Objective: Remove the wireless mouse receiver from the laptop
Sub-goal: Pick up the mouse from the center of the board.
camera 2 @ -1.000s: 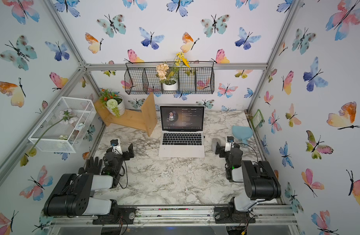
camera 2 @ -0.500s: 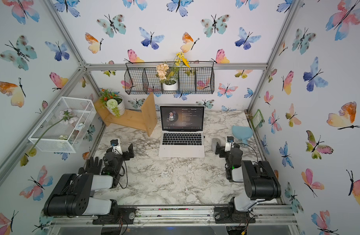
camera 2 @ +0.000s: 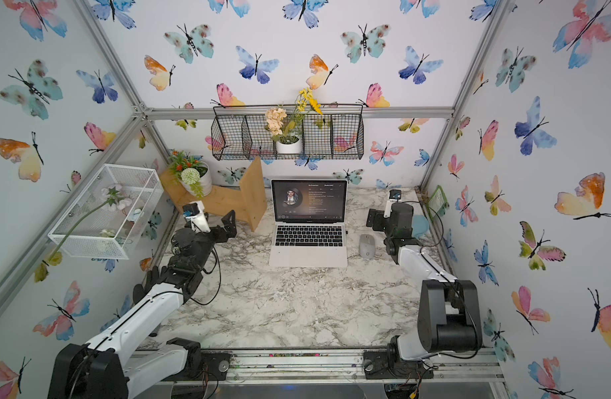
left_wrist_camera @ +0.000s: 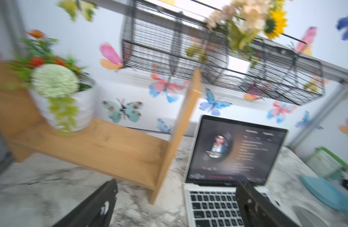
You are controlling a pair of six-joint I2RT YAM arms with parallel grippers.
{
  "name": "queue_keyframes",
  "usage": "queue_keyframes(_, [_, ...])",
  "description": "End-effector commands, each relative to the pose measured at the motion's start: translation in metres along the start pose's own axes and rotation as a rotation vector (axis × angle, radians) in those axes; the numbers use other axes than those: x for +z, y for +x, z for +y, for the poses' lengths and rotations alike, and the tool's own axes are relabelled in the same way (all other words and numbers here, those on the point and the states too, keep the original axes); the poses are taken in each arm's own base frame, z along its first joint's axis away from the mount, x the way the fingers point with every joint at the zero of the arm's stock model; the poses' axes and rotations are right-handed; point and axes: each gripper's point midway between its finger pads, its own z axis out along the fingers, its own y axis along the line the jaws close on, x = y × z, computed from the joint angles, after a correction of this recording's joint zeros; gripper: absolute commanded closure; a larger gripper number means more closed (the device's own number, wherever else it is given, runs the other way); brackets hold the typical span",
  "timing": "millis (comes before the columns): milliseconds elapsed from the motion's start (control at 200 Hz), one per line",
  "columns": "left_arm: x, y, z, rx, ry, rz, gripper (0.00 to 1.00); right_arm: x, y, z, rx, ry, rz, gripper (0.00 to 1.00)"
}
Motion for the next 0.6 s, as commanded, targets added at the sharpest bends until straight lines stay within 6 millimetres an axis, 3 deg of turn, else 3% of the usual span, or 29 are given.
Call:
queue_keyframes(0, [-0.010, 0.086, -0.027, 0.003, 0.064, 0.317, 0.01, 0.009, 0.074, -0.002, 0.023, 0.043, 0.345, 0.09])
queue_keyframes(95, [-0.016, 0.098, -0.042, 0.001, 0.119, 0.353, 0.02, 0.017, 0.082, 0.009, -0.004, 0.057, 0.424, 0.10])
queue_keyframes(220, [-0.021, 0.106, -0.037, -0.011, 0.094, 0.360, 0.02, 0.028, 0.101, 0.018, -0.039, 0.097, 0.477, 0.11])
queue_keyframes(355, [-0.022, 0.108, -0.031, -0.004, 0.064, 0.361, 0.01, 0.035, 0.117, 0.007, -0.033, 0.173, 0.527, 0.14])
queue_keyframes(596, [-0.016, 0.107, -0.026, 0.017, 0.029, 0.365, 0.00, 0.030, 0.122, 0.000, -0.034, 0.220, 0.528, 0.20])
